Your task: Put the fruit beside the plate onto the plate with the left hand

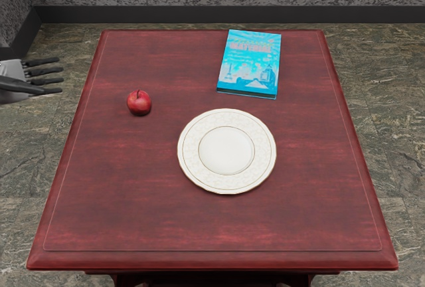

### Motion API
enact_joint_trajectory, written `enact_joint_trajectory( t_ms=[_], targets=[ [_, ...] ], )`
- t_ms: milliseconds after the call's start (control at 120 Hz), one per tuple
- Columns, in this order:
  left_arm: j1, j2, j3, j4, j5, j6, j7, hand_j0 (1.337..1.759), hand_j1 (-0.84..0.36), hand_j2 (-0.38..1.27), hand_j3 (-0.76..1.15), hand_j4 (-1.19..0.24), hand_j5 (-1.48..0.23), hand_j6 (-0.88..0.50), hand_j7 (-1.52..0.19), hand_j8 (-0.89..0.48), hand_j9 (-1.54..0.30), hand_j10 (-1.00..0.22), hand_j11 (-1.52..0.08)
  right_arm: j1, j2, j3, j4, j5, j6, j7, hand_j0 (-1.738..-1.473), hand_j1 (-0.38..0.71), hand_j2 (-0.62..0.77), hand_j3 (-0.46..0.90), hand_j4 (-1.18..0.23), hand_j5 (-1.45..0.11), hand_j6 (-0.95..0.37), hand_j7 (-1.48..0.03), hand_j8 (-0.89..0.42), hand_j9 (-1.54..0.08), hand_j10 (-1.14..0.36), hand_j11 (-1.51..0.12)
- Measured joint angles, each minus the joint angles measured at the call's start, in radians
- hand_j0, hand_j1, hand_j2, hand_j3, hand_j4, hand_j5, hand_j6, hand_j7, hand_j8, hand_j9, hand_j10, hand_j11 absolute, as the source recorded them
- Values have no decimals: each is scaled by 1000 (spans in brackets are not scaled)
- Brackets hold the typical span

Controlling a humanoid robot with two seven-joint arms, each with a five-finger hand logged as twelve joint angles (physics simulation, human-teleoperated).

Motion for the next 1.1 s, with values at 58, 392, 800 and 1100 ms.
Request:
enact_joint_trajectory(
  t_ms=[58,392,800,1100],
  targets=[
    [-26,-1,20,2,0,0,1,1658,325,5,0,-17,-26,-16,-26,-16,-26,-17,-26,0,0,0,2,0,0,0,-1658,-349,0,0,0,0,0,0,0,0,0,0],
    [-380,-154,395,0,180,0,3,1658,328,4,0,-16,-23,-16,-23,-16,-23,-16,-23,-3,0,0,-4,0,0,0,-1658,-349,0,0,0,0,0,0,0,0,0,0],
    [-596,-332,576,-63,474,2,71,1658,327,4,0,-20,-25,-20,-24,-20,-24,-20,-24,-3,0,0,-4,0,0,0,-1658,-349,0,0,0,0,0,0,0,0,0,0],
    [-599,-426,603,-126,683,233,73,1658,315,6,0,-30,-37,-31,-37,-31,-37,-30,-37,-3,0,0,-4,0,0,0,-1658,-349,0,0,0,0,0,0,0,0,0,0]
  ],
)
